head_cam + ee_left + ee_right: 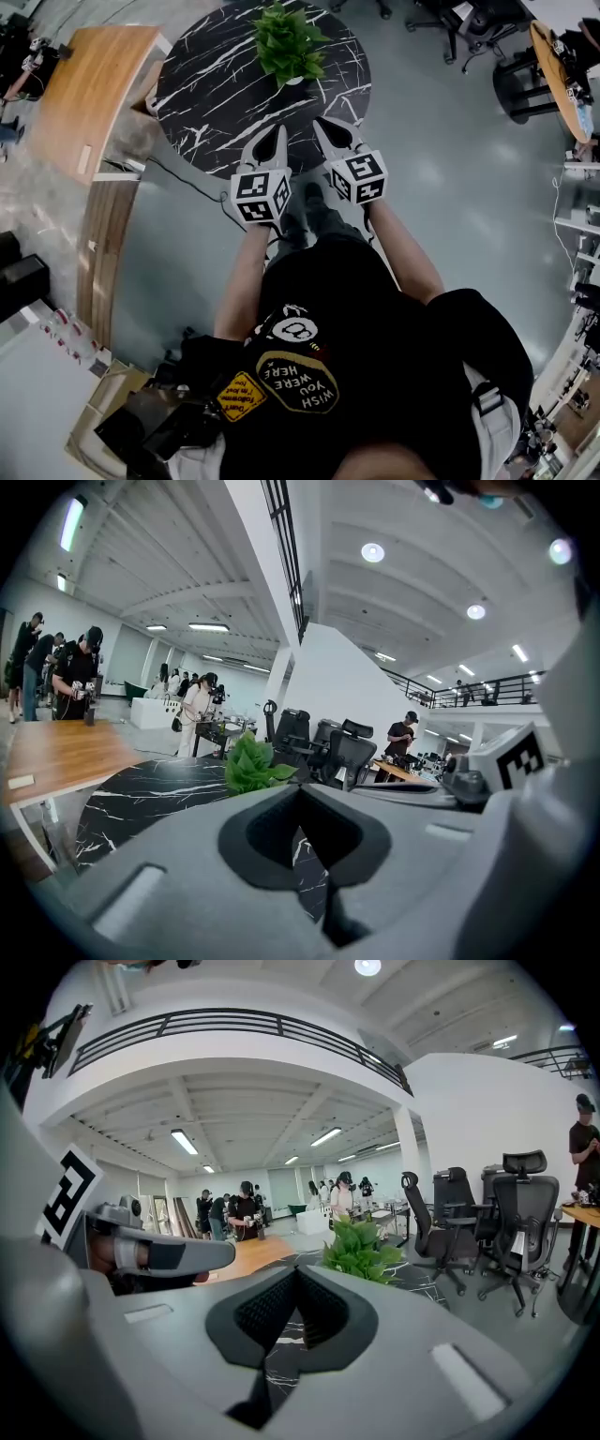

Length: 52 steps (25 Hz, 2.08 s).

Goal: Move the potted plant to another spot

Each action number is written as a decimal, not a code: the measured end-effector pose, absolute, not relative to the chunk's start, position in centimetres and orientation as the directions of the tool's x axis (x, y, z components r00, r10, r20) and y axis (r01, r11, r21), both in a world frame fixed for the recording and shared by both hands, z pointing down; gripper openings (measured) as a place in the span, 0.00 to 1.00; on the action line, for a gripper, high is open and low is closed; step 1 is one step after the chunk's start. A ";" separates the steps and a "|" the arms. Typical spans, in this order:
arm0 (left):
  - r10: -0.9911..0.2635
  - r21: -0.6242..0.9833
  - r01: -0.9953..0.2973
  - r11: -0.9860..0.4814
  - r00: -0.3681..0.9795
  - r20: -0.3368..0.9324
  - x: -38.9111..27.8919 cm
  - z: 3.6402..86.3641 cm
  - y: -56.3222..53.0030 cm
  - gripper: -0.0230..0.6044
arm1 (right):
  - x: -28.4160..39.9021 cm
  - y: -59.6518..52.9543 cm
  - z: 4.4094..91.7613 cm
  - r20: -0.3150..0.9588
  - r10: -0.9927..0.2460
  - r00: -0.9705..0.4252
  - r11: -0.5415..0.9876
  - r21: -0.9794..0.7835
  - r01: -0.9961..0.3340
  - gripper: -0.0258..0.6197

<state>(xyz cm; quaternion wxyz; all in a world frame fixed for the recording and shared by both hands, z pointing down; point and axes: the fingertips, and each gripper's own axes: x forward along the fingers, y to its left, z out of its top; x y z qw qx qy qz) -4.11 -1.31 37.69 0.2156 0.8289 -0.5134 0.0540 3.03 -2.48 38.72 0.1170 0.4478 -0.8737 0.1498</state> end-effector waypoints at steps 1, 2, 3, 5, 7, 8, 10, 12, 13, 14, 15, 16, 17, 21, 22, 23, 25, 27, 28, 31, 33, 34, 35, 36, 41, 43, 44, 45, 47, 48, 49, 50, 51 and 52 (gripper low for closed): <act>-0.831 0.301 -0.877 -0.374 0.461 0.310 -4.0 38.2 -1.9 0.04 | 3.1 -3.2 39.4 0.344 -0.740 -0.578 0.559 -0.163 -0.813 0.04; -0.836 0.301 -0.879 -0.371 0.457 0.305 -3.9 38.6 -2.6 0.04 | 3.1 -3.9 40.1 0.350 -0.730 -0.587 0.566 -0.171 -0.806 0.04; -0.840 0.301 -0.880 -0.368 0.453 0.298 -3.9 39.1 -3.4 0.04 | 3.0 -4.6 40.9 0.355 -0.721 -0.596 0.573 -0.178 -0.800 0.04; -0.849 0.297 -0.887 -0.355 0.438 0.294 -3.7 40.3 -5.2 0.04 | 2.9 -6.2 42.7 0.365 -0.704 -0.610 0.590 -0.179 -0.787 0.04; -0.857 0.289 -0.899 -0.328 0.412 0.308 -3.6 41.9 -6.7 0.04 | 3.0 -7.6 44.8 0.379 -0.692 -0.614 0.598 -0.175 -0.782 0.04; -0.860 0.286 -0.905 -0.314 0.399 0.318 -3.7 42.8 -7.3 0.04 | 3.1 -8.4 46.0 0.387 -0.689 -0.613 0.597 -0.176 -0.783 0.04; -0.864 0.281 -0.913 -0.296 0.381 0.329 -4.1 44.1 -8.4 0.04 | 3.2 -10.2 48.4 0.400 -0.688 -0.605 0.589 -0.178 -0.788 0.04; -0.870 0.279 -0.916 -0.287 0.372 0.325 -4.6 45.0 -9.6 0.04 | 3.1 -12.0 50.6 0.404 -0.687 -0.605 0.592 -0.173 -0.787 0.05; -0.872 0.280 -0.918 -0.283 0.367 0.325 -4.9 45.6 -10.2 0.04 | 2.9 -12.8 51.6 0.404 -0.683 -0.608 0.597 -0.171 -0.784 0.09; -0.872 0.279 -0.919 -0.277 0.363 0.328 -5.2 46.3 -10.6 0.04 | 2.7 -13.4 52.6 0.407 -0.680 -0.610 0.599 -0.173 -0.782 0.14; -0.871 0.277 -0.922 -0.271 0.357 0.336 -5.5 47.1 -11.1 0.04 | 2.6 -14.0 53.9 0.415 -0.678 -0.607 0.594 -0.178 -0.785 0.15; -0.870 0.273 -0.925 -0.265 0.351 0.347 -6.0 48.0 -11.5 0.04 | 2.5 -14.5 55.2 0.429 -0.676 -0.599 0.583 -0.185 -0.791 0.17; -0.867 0.271 -0.928 -0.258 0.345 0.358 -6.4 48.9 -11.9 0.04 | 2.4 -15.0 56.7 0.450 -0.674 -0.586 0.568 -0.192 -0.800 0.21; -0.863 0.298 -0.925 -0.236 0.341 0.374 -7.6 51.8 -13.0 0.04 | 1.9 -16.9 62.0 0.528 -0.675 -0.515 0.508 -0.172 -0.844 0.42; -0.862 0.307 -0.922 -0.237 0.345 0.371 -7.7 52.2 -13.1 0.04 | 1.8 -17.5 62.9 0.537 -0.684 -0.493 0.493 -0.158 -0.856 0.49; -0.861 0.312 -0.919 -0.241 0.351 0.369 -7.8 52.5 -13.1 0.04 | 1.7 -18.2 63.6 0.539 -0.696 -0.474 0.478 -0.145 -0.866 0.55; -0.857 0.318 -0.914 -0.251 0.362 0.365 -7.9 52.9 -13.2 0.04 | 1.4 -19.9 64.4 0.525 -0.725 -0.445 0.460 -0.111 -0.881 0.62; -0.855 0.327 -0.910 -0.256 0.371 0.363 -8.0 53.1 -13.3 0.04 | 1.2 -21.6 64.8 0.504 -0.755 -0.420 0.450 -0.069 -0.890 0.68; -0.853 0.331 -0.907 -0.259 0.376 0.362 -8.0 53.2 -13.2 0.04 | 1.1 -22.4 64.9 0.496 -0.766 -0.408 0.443 -0.053 -0.895 0.70; -0.848 0.344 -0.899 -0.273 0.393 0.355 -7.8 53.1 -13.1 0.04 | 1.2 -24.6 65.0 0.483 -0.785 -0.389 0.426 -0.035 -0.904 0.74; -0.843 0.349 -0.895 -0.278 0.401 0.358 -7.7 53.2 -12.8 0.04 | 1.0 -25.7 64.8 0.466 -0.792 -0.394 0.433 -0.026 -0.901 0.76; -0.841 0.351 -0.895 -0.276 0.401 0.363 -7.8 53.4 -12.6 0.04 | 0.8 -26.0 64.8 0.457 -0.797 -0.395 0.437 -0.016 -0.899 0.77; -0.840 0.353 -0.896 -0.270 0.398 0.368 -7.9 53.5 -12.5 0.04 | 0.7 -26.3 64.8 0.448 -0.802 -0.394 0.437 -0.008 -0.899 0.78; -0.841 0.357 -0.896 -0.263 0.394 0.371 -8.0 53.7 -12.4 0.04 | 0.6 -26.4 64.8 0.440 -0.809 -0.390 0.433 -0.004 -0.902 0.78; -0.840 0.354 -0.897 -0.265 0.395 0.372 -8.1 53.7 -12.1 0.04 | 0.8 -26.3 64.7 0.418 -0.825 -0.379 0.416 -0.003 -0.909 0.79; -0.842 0.353 -0.898 -0.263 0.392 0.369 -8.1 53.6 -12.0 0.04 | 0.6 -26.1 64.7 0.422 -0.816 -0.396 0.434 -0.006 -0.901 0.79; -0.845 0.354 -0.899 -0.260 0.389 0.368 -8.1 53.6 -11.9 0.04 | 0.4 -25.9 64.6 0.425 -0.808 -0.407 0.447 -0.008 -0.895 0.79; -0.847 0.354 -0.900 -0.256 0.385 0.366 -8.1 53.5 -11.8 0.04 | 0.0 -25.6 64.6 0.428 -0.800 -0.420 0.461 -0.009 -0.887 0.79; -0.853 0.355 -0.901 -0.249 0.378 0.360 -8.4 53.4 -11.4 0.04 | -0.9 -24.8 64.5 0.431 -0.785 -0.444 0.488 -0.009 -0.873 0.79; -0.855 0.355 -0.902 -0.245 0.373 0.359 -8.6 53.4 -11.1 0.04 | -1.6 -24.4 64.5 0.432 -0.778 -0.456 0.502 -0.010 -0.865 0.79; -0.858 0.352 -0.905 -0.238 0.366 0.361 -8.9 53.4 -10.8 0.04 | -2.4 -23.9 64.4 0.431 -0.770 -0.470 0.517 -0.010 -0.856 0.79; -0.861 0.348 -0.910 -0.224 0.352 0.367 -9.3 53.6 -10.3 0.04 | -3.3 -23.4 64.3 0.430 -0.760 -0.486 0.534 -0.011 -0.845 0.79; -0.864 0.343 -0.917 -0.204 0.333 0.377 -9.9 53.8 -9.5 0.04 | -4.4 -22.8 64.2 0.428 -0.749 -0.506 0.555 -0.011 -0.832 0.79; -0.867 0.337 -0.924 -0.178 0.310 0.389 -10.6 54.2 -8.7 0.04 | -5.6 -22.2 64.2 0.427 -0.736 -0.526 0.577 -0.012 -0.817 0.79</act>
